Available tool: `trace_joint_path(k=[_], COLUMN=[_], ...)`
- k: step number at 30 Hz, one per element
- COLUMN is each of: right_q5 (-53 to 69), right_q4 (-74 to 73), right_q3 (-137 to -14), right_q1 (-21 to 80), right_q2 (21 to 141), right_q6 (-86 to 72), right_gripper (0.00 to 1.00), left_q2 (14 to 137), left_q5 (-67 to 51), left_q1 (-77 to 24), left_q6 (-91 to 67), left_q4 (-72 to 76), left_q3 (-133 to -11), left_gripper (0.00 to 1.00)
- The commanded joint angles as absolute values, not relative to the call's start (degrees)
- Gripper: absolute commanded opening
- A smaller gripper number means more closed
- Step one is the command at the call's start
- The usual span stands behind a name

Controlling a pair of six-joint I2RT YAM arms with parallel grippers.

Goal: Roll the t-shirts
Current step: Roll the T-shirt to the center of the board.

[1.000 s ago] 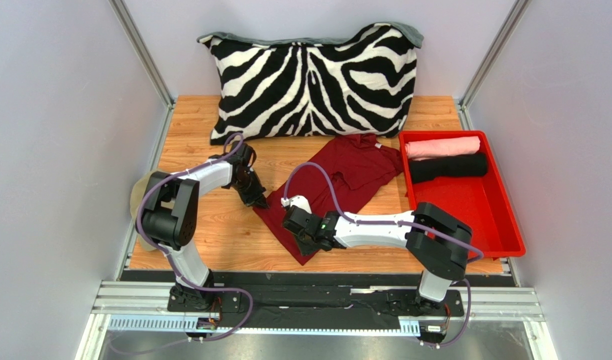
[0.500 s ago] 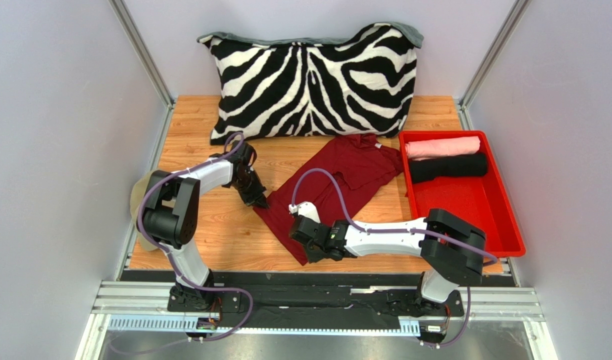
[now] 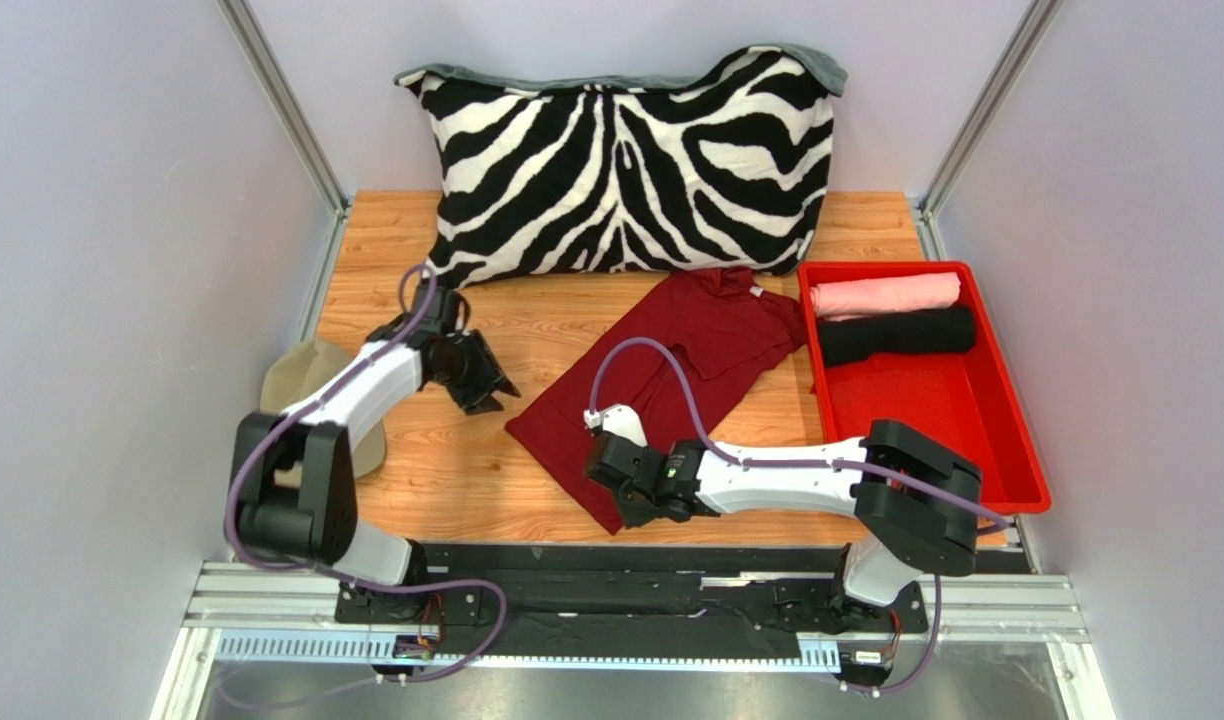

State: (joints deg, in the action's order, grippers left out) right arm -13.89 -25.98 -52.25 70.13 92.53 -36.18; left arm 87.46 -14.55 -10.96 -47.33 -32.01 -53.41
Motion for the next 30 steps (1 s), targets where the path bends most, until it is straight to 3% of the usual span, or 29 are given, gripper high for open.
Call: trace_joint_path(k=[1,8,24,26,29,30], right_q5=[-16.42,-19.51,-21.71,-22.32,-23.46,-23.73], right_q4=[-31.46,-35.42,-35.07,-34.63,-33.32,-32.61], right_q3=[-54.75,-59.85,-65.3,-66.0,-66.97,-67.41], right_q1=[71.8,73.74,74.88,75.32,75.85,76.02], right_q2=[89.04,89.21,94.03,94.92,97.46,98.08], right_q6=[-36.04,-35.42,-32.08,-31.55,-30.33,-29.71], right_gripper=[0.26,0.27,0.31,0.34,0.4,0.42], left_q2=[78.16,73.66,80.68,81.21,81.3,81.04], left_q5=[-14.42,-17.4,-6.69,-5.37,-3.61,-2.65], left_q1=[-7.82,-8.09,-15.46,-15.99,-16.96,-17.48], left_q6=[-49.13,-55.19,-59.85,-60.81,-60.91,-60.73], left_q4=[-31.2,-19.27,-16.17,-17.65,-21.59,-22.93], left_q3=[-45.81,-34.47,-36.03,-36.56,-38.83,-39.8], left_gripper=[0.47,0.47,0.49,0.46,0.28,0.17])
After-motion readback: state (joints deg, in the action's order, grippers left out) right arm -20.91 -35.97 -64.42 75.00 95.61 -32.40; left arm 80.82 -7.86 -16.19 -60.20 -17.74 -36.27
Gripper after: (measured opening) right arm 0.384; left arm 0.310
